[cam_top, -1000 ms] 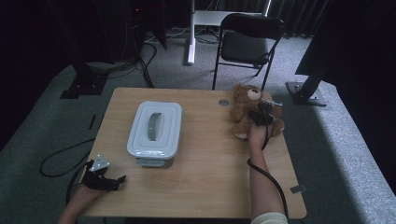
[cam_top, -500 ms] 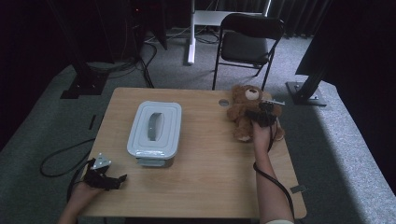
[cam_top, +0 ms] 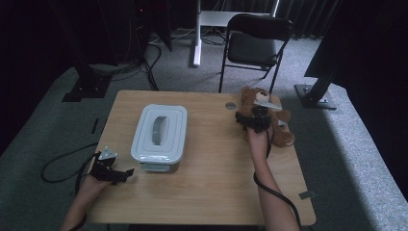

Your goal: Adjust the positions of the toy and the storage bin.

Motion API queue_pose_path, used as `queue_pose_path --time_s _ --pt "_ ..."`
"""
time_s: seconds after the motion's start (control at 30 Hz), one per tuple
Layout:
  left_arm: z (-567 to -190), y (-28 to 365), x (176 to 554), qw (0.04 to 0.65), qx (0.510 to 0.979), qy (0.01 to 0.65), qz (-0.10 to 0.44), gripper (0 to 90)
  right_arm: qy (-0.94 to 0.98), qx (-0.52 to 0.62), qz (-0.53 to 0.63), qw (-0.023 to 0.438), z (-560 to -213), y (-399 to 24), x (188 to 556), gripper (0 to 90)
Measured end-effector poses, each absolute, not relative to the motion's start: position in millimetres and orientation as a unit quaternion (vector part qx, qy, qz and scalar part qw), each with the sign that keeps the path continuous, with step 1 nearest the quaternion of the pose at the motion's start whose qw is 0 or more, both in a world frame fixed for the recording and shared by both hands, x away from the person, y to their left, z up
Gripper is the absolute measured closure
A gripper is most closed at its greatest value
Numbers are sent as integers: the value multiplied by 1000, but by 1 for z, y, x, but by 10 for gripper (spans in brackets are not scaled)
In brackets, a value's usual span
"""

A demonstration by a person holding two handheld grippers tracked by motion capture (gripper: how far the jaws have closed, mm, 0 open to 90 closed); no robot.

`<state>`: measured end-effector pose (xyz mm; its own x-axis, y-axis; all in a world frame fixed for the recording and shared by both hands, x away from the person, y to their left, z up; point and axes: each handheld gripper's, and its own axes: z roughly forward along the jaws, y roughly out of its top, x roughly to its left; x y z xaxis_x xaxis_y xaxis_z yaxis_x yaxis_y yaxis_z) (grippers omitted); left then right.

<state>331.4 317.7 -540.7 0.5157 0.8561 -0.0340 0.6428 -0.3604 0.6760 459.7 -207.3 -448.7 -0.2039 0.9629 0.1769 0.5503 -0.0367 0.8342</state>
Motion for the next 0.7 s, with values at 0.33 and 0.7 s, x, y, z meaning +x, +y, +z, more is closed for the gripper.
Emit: queue_pose_path --time_s 0.33,0.7 --pt "-527 315 359 343 810 447 165 12 694 542 426 210 -480 -133 455 128" --pt "-522 319 380 358 802 450 162 12 726 511 429 166 -502 -87 454 128"
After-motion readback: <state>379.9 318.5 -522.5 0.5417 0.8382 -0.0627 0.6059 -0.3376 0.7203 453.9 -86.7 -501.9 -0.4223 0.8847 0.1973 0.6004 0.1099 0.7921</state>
